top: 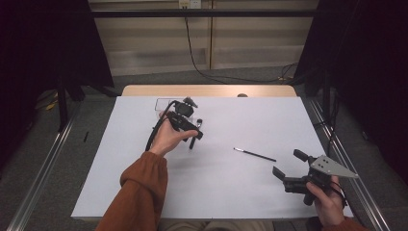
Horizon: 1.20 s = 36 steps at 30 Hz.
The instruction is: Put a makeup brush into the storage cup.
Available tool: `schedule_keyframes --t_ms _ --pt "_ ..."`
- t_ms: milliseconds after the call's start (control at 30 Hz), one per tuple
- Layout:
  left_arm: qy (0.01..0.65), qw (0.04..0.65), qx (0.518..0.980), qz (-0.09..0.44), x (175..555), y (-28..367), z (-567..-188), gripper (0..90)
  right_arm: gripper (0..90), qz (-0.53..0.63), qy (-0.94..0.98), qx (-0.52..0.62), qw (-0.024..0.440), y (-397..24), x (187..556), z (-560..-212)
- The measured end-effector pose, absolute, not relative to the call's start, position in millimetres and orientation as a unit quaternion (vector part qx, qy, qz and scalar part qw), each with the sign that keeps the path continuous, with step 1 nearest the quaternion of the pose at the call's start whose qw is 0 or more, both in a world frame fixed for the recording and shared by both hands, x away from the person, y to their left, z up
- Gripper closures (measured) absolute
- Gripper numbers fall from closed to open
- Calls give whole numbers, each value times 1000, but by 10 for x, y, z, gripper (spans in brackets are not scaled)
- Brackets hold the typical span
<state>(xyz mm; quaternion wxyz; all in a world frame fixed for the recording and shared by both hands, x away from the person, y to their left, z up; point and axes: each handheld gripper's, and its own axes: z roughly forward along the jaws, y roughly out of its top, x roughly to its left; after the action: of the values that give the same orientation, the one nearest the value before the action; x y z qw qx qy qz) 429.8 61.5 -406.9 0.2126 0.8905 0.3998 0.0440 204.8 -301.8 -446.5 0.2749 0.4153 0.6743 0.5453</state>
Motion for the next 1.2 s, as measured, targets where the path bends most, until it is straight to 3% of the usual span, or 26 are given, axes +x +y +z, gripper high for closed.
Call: schedule_keyframes --t_ms 400,1000,1200 --pt "413 160 896 32 4377 437 -4148 146 0 545 675 416 273 -3016 2049 -4467" --pt "440 126 889 12 4485 351 -4357 428 0 545 678 412 272 -3019 2049 -4472" --pt "445 117 888 8 4517 329 -4402 479 0 545 677 413 271 -3021 2052 -4475"
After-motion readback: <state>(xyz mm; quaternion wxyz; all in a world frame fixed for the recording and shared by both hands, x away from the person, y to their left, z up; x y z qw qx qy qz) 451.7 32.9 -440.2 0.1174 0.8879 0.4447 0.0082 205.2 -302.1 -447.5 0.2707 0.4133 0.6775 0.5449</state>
